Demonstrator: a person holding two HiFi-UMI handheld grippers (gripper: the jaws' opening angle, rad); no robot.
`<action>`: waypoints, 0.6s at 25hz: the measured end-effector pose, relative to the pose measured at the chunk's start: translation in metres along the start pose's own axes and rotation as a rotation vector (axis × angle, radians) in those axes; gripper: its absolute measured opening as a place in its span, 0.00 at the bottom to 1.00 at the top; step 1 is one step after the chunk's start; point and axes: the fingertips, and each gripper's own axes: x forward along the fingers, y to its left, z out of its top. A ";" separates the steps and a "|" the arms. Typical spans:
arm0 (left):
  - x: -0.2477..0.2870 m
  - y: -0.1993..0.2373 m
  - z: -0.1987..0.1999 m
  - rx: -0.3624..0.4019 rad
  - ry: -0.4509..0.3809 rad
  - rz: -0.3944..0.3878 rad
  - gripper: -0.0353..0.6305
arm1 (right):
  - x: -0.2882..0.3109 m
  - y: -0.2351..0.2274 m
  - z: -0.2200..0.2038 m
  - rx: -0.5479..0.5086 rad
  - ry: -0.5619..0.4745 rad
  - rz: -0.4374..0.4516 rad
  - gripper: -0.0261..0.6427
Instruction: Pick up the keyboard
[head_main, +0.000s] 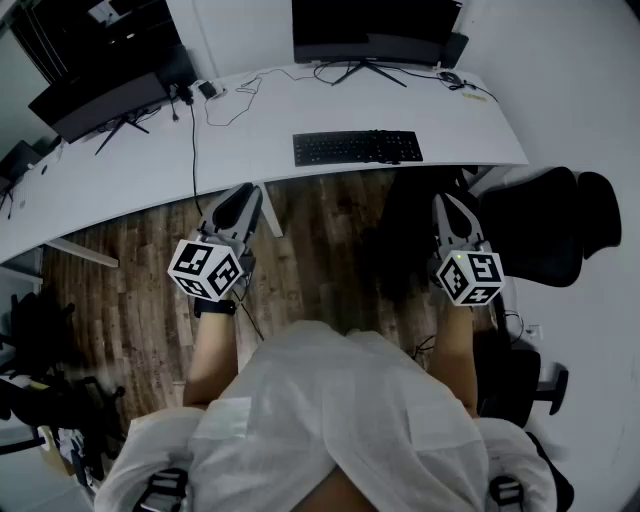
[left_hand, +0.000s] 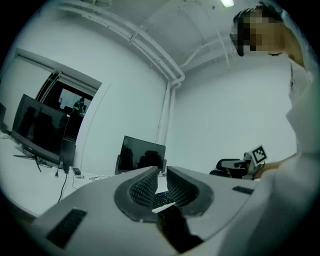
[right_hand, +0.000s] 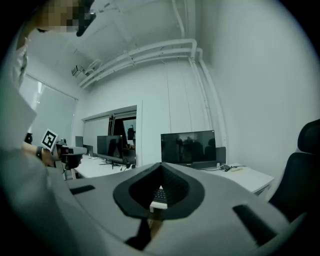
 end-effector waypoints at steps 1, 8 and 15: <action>0.000 0.001 0.000 0.001 0.003 -0.001 0.13 | 0.001 0.001 0.000 0.002 -0.001 0.001 0.04; -0.001 0.010 -0.001 0.005 0.010 -0.003 0.13 | 0.010 0.009 0.002 -0.006 -0.003 0.007 0.04; 0.003 0.015 -0.001 0.001 0.007 -0.010 0.13 | 0.013 0.006 -0.001 0.003 0.001 -0.012 0.04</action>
